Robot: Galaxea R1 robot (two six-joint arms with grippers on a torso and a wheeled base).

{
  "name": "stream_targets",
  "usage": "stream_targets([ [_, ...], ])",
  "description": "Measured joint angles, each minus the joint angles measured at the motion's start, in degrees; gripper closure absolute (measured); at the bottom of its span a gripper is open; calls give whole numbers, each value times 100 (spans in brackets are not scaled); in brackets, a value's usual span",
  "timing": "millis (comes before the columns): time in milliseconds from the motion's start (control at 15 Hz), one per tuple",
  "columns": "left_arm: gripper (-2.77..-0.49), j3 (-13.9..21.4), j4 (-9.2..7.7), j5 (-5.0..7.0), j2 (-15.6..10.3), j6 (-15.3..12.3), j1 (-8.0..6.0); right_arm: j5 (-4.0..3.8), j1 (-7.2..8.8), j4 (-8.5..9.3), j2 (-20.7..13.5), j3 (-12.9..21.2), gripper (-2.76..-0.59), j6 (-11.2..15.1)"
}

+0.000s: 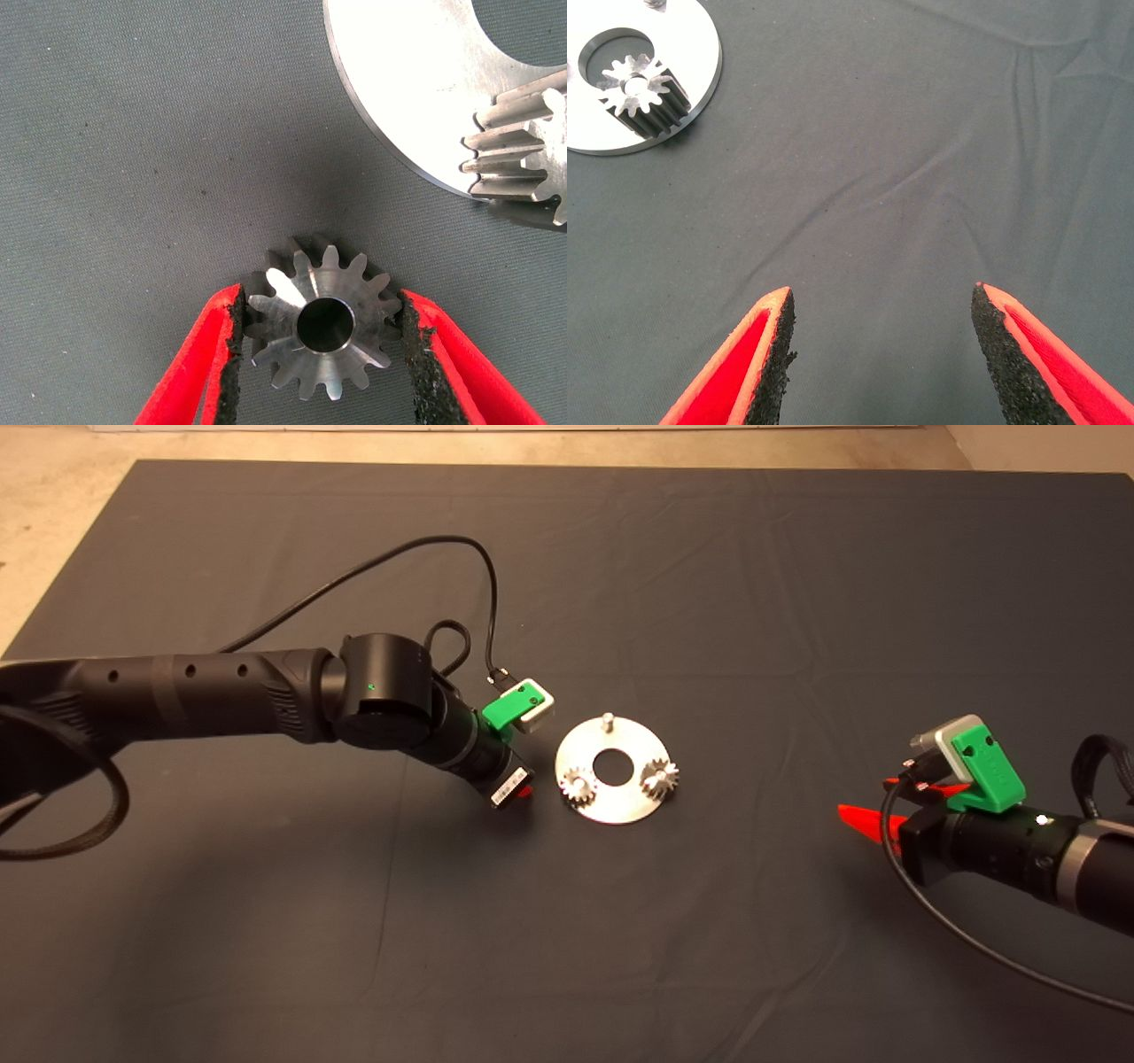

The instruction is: Install three planetary gears onto the carrier pins

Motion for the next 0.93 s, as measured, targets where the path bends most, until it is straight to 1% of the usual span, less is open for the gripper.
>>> stream_targets([
  [67,-109,0,-2,-2,0,0,0,0,0,0,0,0,-147,0],
  [133,-104,0,-2,-2,0,0,0,0,0,0,0,0,-147,0],
  [467,-99,0,17,-20,-2,0,17,0,0,0,0,0,-147,0],
  [533,-95,0,17,-19,-2,0,17,-1,0,0,-2,0,-147,0],
  [733,-93,2,31,-20,-5,0,17,2,0,0,-22,0,-147,0],
  [800,-89,2,37,-17,-4,2,20,0,0,0,-38,0,-147,0],
  [933,-88,2,42,-17,-2,2,20,2,19,0,-44,0,-147,0],
])
